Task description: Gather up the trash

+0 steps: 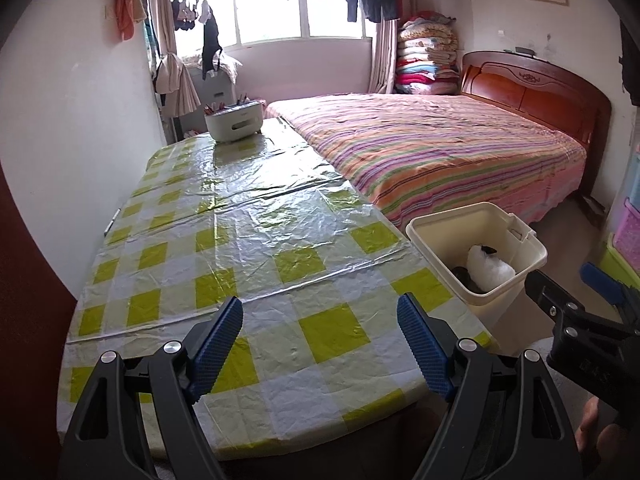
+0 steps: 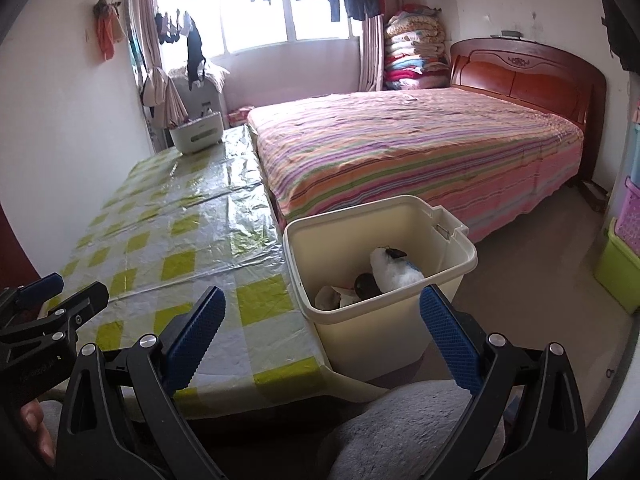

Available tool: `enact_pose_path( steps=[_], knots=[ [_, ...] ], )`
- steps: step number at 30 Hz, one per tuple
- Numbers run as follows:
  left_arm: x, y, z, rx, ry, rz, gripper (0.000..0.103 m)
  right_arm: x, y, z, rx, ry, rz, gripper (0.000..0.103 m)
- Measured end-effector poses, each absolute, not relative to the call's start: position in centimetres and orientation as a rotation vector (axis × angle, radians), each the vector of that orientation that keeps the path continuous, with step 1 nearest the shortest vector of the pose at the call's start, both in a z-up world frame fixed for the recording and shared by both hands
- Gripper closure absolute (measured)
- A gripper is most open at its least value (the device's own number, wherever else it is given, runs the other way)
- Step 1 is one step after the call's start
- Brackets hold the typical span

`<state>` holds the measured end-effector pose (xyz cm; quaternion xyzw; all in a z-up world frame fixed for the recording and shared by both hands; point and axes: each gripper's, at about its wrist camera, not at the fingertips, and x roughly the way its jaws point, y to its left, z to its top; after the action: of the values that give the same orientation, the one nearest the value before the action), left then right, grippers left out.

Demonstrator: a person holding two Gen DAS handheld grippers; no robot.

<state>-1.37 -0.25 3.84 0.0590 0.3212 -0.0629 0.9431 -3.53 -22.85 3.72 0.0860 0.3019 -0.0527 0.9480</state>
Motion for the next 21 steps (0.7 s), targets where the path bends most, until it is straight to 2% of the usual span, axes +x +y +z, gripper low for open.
enact_pose_path(
  steps=[21],
  knots=[
    [0.7, 3.1, 2.3, 0.085, 0.705, -0.210, 0.026, -2.9, -19.6, 4.4, 0.155, 0.642, -0.163, 0.007]
  ],
)
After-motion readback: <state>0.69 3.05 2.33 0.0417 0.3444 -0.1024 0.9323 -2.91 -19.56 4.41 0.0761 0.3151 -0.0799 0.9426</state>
